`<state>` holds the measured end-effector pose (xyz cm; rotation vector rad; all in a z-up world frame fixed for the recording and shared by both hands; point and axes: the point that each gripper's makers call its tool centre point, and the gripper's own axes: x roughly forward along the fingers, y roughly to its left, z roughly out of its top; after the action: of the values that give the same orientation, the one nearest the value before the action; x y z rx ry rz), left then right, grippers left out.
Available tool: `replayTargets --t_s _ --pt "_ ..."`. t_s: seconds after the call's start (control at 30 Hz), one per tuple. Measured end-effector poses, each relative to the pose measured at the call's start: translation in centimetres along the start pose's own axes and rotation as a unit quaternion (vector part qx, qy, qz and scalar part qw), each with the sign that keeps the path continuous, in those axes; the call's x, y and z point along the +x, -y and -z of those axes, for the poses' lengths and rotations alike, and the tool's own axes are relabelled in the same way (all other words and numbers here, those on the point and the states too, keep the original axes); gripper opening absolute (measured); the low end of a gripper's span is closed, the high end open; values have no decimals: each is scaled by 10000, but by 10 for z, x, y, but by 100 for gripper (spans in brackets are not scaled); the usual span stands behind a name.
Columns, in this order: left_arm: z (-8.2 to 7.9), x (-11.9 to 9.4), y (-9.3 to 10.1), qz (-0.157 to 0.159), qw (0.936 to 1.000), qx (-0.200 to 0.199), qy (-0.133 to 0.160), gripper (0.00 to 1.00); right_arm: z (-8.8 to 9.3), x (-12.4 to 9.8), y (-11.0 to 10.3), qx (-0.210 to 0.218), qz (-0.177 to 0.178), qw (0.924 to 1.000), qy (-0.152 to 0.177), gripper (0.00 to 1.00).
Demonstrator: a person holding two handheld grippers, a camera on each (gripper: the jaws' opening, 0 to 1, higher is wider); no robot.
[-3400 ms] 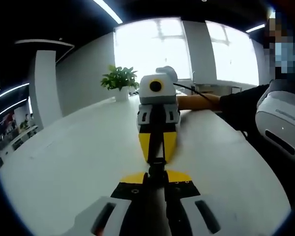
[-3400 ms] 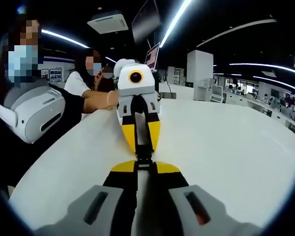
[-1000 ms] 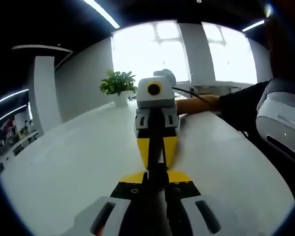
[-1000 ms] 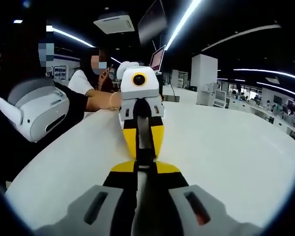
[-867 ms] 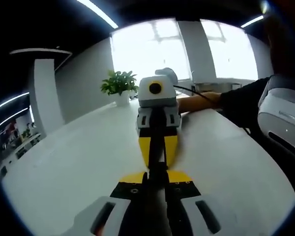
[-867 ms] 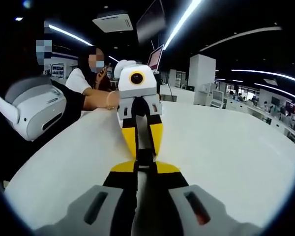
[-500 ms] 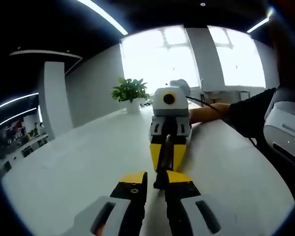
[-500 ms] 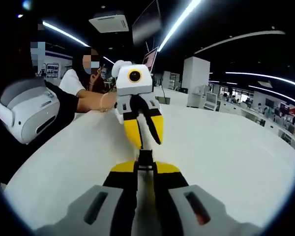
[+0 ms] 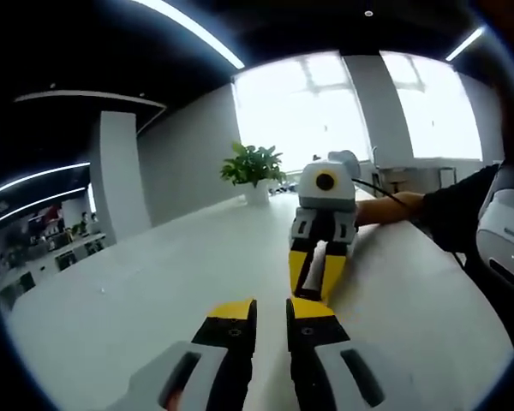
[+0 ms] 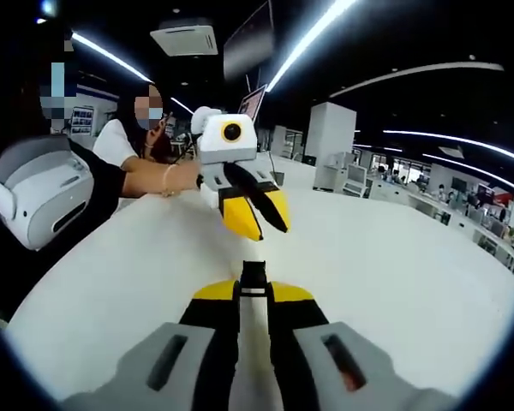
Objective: Snap the two parts of the plastic buckle together until the buckle closes and remains connected.
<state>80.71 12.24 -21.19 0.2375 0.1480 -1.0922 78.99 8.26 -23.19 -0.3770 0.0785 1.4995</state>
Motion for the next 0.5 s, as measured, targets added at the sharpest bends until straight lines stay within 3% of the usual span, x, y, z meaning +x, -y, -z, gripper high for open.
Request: replayTargets --t_s 0.5 --pt "-2 -7 -24 -539 9985 -102 -13 13 5 -14 37 -114 743 9967 -303 12"
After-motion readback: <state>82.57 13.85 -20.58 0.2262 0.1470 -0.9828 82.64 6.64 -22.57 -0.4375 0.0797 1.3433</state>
